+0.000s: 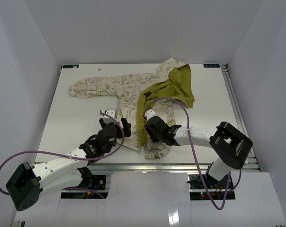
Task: Zip up the jacket
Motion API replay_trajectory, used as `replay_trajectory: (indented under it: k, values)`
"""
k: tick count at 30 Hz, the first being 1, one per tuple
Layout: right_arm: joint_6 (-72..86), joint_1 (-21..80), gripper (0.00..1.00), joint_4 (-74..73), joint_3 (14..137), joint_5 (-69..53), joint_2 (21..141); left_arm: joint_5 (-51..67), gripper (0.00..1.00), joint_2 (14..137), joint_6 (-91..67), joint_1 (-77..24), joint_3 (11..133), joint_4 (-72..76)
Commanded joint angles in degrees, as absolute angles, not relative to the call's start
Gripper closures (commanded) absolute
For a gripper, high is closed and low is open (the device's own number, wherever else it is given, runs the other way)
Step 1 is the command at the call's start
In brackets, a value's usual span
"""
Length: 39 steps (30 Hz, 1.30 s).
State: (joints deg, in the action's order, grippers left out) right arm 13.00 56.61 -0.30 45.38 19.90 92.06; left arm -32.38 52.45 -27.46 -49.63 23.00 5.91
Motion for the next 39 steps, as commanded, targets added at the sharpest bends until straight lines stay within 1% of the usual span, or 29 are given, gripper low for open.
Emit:
replay_trajectory:
  k: [1, 2, 3, 4, 9, 14, 17, 20, 23, 27, 31, 34, 36, 37, 39]
  values:
    - [13.7, 56.1, 0.79, 0.1, 47.4, 23.5, 91.7, -32.7, 0.1, 50.5, -27.8, -49.7, 23.6, 6.2]
    - [13.8, 56.1, 0.87, 0.1, 47.2, 24.3, 91.2, -32.6, 0.1, 50.5, -27.8, -49.7, 23.5, 6.4]
    - [13.9, 56.1, 0.92, 0.1, 47.2, 25.0, 91.1, -32.6, 0.1, 50.5, -27.8, -49.7, 23.5, 6.6]
    - [13.9, 56.1, 0.92, 0.1, 47.1, 25.9, 90.1, -32.4, 0.1, 50.6, -27.7, -49.7, 23.5, 6.7]
    - [13.5, 56.1, 0.92, 0.1, 47.0, 26.9, 84.7, -30.7, 0.1, 52.3, -28.0, -49.7, 23.5, 7.8]
    - [12.7, 56.1, 0.92, 0.6, 46.6, 26.4, 80.1, -22.0, 0.12, 52.5, -28.7, -49.7, 23.6, 10.1]
    - [12.5, 56.1, 0.92, 4.0, 43.1, 24.8, 75.9, -14.5, 0.13, 52.7, -29.0, -49.7, 24.0, 12.1]
    - [11.1, 56.1, 0.92, 8.8, 40.6, 21.4, 72.9, -11.0, 0.14, 53.9, -29.9, -49.7, 26.5, 10.4]
    - [9.3, 56.0, 0.92, 13.7, 37.4, 17.5, 68.7, -5.0, 0.15, 54.5, -30.2, -49.6, 28.2, 10.2]
    - [6.3, 56.0, 0.92, 19.5, 33.2, 12.3, 65.5, -2.0, 0.15, 54.0, -28.5, -49.4, 28.6, 10.8]
    - [4.3, 56.0, 0.92, 21.2, 32.0, 8.0, 62.8, 1.8, 0.15, 53.9, -24.5, -49.2, 30.1, 10.1]
    - [1.9, 55.9, 0.92, 22.1, 30.7, 5.0, 60.3, 1.1, 0.15, 53.8, -23.3, -49.1, 29.9, 10.3]
    - [0.7, 55.6, 0.92, 22.5, 30.0, 4.2, 58.8, 0.4, 0.16, 53.3, -21.5, -49.1, 28.7, 12.5]
    - [0.5, 55.0, 0.92, 23.0, 29.7, 3.7, 58.2, -0.9, 0.19, 53.0, -20.0, -49.1, 28.1, 14.7]
    - [0.7, 53.6, 0.92, 23.1, 29.1, 1.6, 57.5, 0.2, 0.19, 52.6, -17.3, -49.0, 26.3, 18.6]
